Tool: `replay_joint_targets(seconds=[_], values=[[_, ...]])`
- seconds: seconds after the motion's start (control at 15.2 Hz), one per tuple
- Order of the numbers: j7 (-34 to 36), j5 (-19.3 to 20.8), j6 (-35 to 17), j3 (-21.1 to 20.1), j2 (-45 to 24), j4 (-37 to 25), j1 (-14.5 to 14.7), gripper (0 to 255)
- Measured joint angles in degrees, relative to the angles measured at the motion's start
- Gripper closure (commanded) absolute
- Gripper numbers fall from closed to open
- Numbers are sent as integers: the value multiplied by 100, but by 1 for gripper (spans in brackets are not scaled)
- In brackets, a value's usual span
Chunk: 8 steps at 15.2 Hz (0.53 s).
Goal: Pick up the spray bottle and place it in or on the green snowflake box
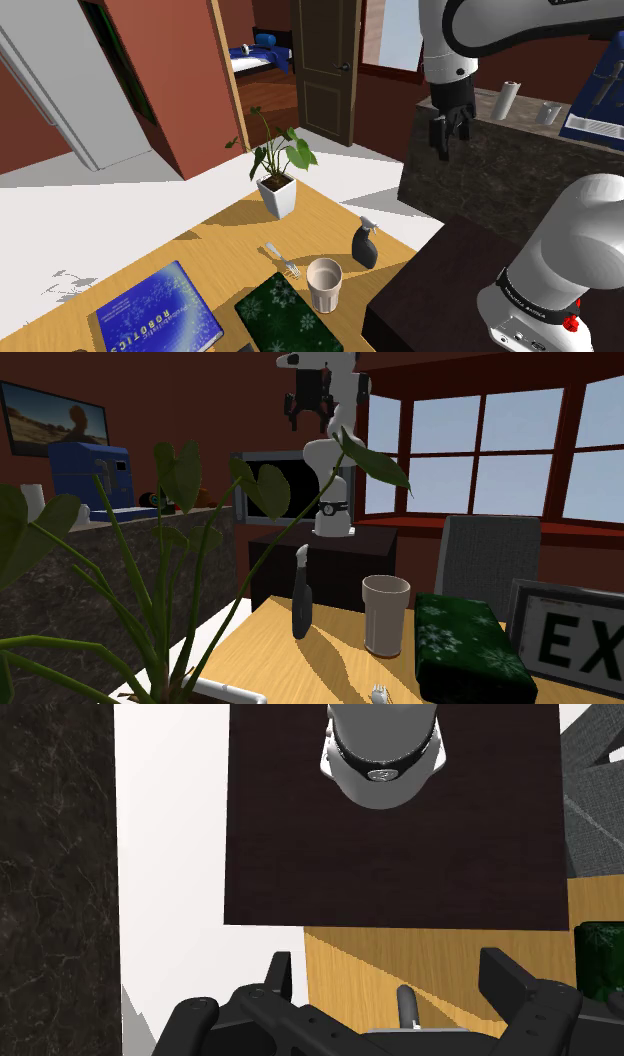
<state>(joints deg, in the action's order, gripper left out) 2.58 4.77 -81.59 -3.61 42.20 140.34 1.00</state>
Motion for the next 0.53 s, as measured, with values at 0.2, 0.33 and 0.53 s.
replay_joint_targets(seconds=[0.2,0.33,0.53], values=[[37,-39,-247,-2,-78,142,7,0],[48,-56,-676,35,-243,361,-4,0],[135,-146,-1357,23,-601,603,15,0]])
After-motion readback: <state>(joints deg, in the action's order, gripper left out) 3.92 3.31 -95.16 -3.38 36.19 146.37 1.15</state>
